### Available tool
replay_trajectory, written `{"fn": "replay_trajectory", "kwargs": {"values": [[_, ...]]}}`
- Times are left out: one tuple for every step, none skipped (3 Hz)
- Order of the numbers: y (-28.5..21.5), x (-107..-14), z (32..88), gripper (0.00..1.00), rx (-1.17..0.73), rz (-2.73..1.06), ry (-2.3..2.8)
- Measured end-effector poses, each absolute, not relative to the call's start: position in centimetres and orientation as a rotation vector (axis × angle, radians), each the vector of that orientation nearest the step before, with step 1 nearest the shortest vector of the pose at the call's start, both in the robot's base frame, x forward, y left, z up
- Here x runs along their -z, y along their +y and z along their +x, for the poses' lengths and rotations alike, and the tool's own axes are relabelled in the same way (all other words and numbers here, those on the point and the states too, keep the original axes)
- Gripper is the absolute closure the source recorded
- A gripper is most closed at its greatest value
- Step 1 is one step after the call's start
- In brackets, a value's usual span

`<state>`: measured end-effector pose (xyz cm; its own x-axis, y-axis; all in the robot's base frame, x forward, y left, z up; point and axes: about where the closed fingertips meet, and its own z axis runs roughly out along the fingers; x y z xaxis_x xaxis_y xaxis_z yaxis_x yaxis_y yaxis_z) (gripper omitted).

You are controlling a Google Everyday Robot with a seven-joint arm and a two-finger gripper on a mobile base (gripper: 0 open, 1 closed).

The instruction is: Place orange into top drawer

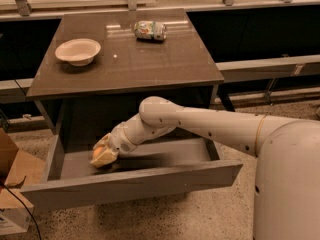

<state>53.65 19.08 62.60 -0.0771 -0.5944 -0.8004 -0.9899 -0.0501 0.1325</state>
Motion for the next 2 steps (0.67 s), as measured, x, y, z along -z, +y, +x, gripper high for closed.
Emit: {"fn": "replay_trajectory", "kwargs": {"values": [[19.02,-62.54,53.65,0.14,-0.992,-1.683,1.714],[19.02,-62.54,53.65,0.00,-0.992,-1.683,1.714]]}}
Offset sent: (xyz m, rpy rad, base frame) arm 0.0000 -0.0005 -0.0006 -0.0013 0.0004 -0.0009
